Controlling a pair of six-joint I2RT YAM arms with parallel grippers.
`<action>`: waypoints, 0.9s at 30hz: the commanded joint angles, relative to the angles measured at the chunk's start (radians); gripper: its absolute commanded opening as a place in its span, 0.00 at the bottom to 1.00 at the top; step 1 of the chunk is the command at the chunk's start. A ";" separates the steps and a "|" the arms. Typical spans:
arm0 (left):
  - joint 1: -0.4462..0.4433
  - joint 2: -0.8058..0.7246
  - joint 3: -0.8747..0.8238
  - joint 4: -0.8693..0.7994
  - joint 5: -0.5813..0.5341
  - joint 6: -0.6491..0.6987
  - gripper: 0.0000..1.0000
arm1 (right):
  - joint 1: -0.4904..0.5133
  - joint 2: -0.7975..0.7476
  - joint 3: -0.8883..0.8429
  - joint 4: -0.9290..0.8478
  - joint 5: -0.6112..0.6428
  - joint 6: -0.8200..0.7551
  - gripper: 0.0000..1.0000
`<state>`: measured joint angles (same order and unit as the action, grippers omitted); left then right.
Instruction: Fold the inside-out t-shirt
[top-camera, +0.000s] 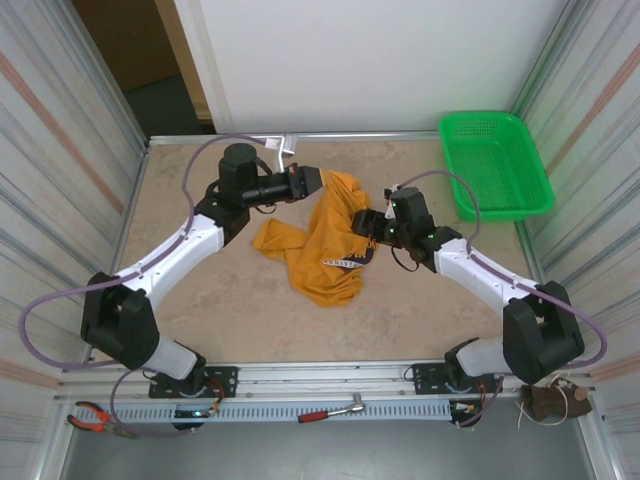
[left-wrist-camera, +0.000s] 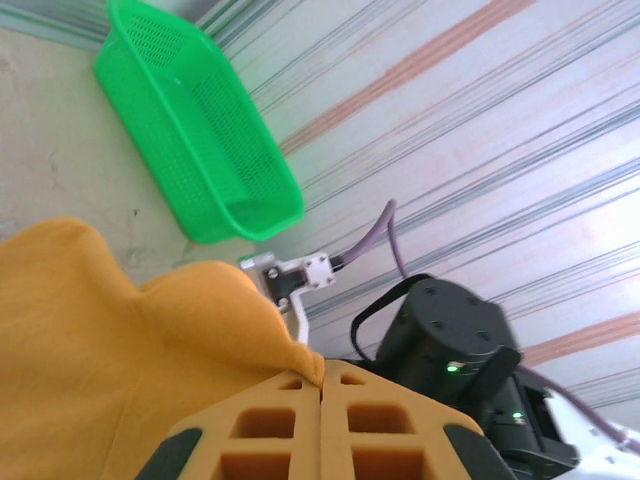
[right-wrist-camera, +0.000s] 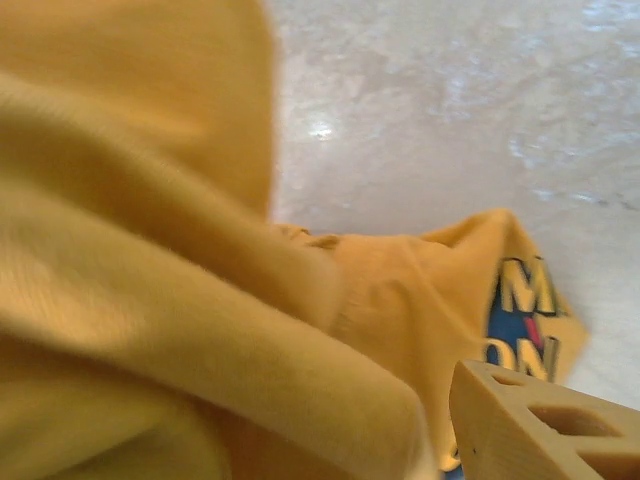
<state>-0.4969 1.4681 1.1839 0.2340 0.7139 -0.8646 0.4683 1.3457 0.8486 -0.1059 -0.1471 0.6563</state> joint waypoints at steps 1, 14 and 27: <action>0.006 -0.071 0.000 0.109 0.047 -0.079 0.00 | -0.008 -0.116 0.033 -0.122 0.035 -0.067 0.66; 0.014 -0.083 0.016 0.096 0.097 -0.057 0.00 | 0.097 -0.343 0.242 -0.230 0.009 -0.179 0.65; 0.019 -0.096 0.004 0.042 0.087 -0.022 0.00 | 0.070 -0.077 0.328 -0.155 -0.083 -0.234 0.00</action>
<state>-0.4896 1.4208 1.1831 0.2890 0.7959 -0.9272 0.5671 1.2896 1.1419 -0.2924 -0.1581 0.4496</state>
